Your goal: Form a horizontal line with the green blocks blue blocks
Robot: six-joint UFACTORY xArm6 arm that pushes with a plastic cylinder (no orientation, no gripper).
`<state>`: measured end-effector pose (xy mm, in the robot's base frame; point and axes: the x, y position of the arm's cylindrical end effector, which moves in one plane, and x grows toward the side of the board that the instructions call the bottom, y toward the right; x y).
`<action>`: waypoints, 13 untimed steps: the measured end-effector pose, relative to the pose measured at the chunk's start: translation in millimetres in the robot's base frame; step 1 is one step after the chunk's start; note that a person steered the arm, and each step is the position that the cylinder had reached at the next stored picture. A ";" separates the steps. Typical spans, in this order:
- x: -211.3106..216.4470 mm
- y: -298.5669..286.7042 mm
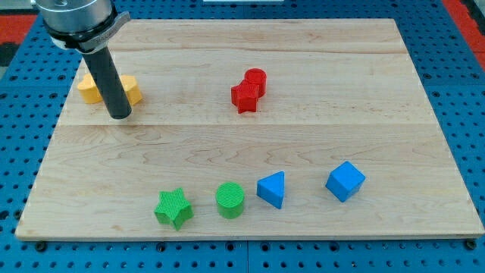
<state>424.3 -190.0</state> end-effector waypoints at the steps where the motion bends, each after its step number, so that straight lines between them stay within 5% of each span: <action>1: 12.1 15.5; 3: 51.9 211.0; 5: 118.9 216.9; 8: 111.8 236.6; 10: 107.0 399.9; 12: 119.5 307.9; 13: 140.6 354.9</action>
<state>564.9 164.9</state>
